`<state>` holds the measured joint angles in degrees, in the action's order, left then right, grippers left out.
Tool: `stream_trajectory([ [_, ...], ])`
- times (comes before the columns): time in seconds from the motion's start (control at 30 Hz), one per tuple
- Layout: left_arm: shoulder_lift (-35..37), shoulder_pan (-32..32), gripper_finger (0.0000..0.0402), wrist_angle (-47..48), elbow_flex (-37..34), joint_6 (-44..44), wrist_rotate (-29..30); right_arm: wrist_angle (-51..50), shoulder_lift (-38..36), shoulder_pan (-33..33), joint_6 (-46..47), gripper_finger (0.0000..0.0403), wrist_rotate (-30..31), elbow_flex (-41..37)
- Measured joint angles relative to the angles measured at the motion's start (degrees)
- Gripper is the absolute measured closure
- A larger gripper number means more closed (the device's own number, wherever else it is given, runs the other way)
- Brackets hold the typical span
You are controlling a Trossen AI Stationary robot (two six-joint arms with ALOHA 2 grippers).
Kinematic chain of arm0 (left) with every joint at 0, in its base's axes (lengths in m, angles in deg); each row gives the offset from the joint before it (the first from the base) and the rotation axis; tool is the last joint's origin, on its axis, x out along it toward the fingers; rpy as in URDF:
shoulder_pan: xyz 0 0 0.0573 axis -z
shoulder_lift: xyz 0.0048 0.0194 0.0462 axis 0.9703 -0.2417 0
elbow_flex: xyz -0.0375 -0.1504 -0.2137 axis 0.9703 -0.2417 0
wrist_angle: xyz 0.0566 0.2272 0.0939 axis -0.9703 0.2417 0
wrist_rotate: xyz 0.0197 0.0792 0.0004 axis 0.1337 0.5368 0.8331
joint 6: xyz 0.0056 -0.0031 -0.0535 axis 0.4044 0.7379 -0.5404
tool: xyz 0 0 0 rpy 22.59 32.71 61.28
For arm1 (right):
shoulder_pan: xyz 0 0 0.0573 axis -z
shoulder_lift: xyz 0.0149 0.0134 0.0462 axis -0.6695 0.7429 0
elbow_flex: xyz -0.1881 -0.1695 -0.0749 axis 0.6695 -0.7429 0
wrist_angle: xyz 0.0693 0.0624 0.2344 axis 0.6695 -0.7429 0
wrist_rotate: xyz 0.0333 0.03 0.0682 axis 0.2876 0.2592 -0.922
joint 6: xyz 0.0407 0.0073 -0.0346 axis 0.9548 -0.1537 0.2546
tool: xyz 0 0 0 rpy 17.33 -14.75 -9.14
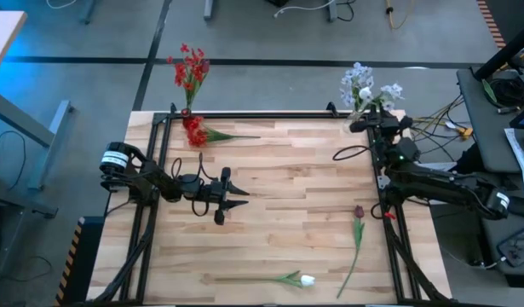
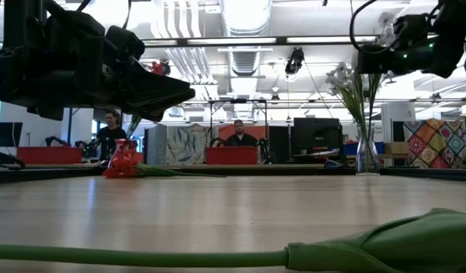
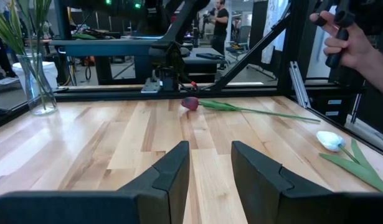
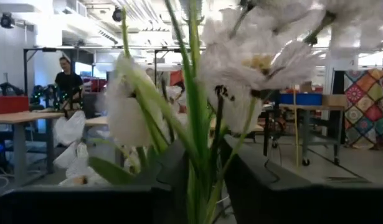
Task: Sort flowers into vase by color
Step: Put the white flowers into the transparent flower vase
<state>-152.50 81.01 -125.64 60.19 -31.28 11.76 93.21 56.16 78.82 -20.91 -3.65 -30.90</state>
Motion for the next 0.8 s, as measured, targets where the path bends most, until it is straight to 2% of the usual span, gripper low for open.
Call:
stream_trajectory([
  [0.37, 0.0, 0.0, 0.0297, 0.0, 0.0, 0.0, 0.0, -2.6, 0.5, 0.0, 2.2, 0.0238, 3.2, 0.4],
  [0.57, 0.0, 0.0, 0.0297, 0.0, 0.0, 0.0, 0.0, -18.1, 0.5, 0.0, 6.8, 0.0213, 6.2, 6.1],
  [0.8, 0.0, 0.0, 0.0297, 0.0, 0.0, 0.0, 0.0, -37.9, 0.5, 0.0, 12.6, 0.0204, 7.3, 14.7],
])
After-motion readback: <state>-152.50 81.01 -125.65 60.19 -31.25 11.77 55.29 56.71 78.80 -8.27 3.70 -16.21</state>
